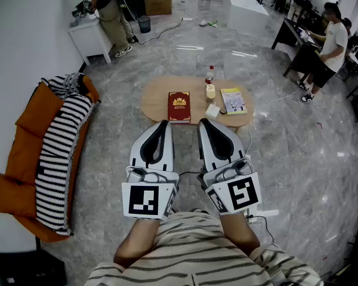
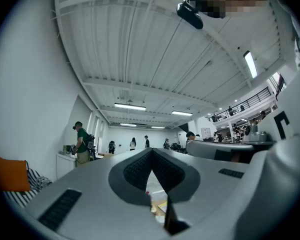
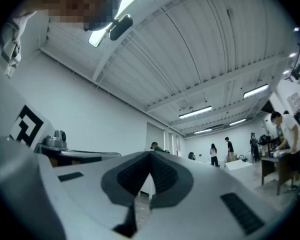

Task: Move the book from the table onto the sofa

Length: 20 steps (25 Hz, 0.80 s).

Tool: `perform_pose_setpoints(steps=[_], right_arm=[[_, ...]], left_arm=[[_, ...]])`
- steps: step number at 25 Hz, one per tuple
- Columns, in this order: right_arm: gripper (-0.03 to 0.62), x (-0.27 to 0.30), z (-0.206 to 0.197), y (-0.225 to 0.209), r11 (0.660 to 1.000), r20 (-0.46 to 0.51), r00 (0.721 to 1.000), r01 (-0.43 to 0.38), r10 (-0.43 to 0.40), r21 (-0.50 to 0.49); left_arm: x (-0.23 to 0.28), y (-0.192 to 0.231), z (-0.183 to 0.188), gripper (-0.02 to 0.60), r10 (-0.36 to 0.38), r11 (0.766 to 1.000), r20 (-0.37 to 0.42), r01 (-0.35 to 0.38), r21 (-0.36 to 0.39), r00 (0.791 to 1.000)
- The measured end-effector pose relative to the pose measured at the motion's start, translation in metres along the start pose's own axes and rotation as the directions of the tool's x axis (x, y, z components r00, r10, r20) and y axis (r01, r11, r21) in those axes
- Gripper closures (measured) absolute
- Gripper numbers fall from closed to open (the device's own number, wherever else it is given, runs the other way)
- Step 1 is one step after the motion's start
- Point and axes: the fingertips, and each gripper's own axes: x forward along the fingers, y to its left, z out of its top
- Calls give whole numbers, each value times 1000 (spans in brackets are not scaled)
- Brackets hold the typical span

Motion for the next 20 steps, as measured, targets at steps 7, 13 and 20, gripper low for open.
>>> perform_pose_setpoints(steps=[7, 13, 20], right_arm=[[582, 16, -7, -2, 1000, -32, 999, -5, 4, -23], [582, 38, -20, 5, 1000, -40, 999, 3, -4, -22], [582, 59, -49, 22, 999, -76, 996, 50, -49, 6]], left_arm=[[11, 10, -5, 577, 5, 1000, -12, -5, -7, 1000], [18, 33, -14, 577, -8, 1000, -11, 7, -18, 1000], [12, 74, -42, 577, -22, 998, -44, 20, -54, 999]])
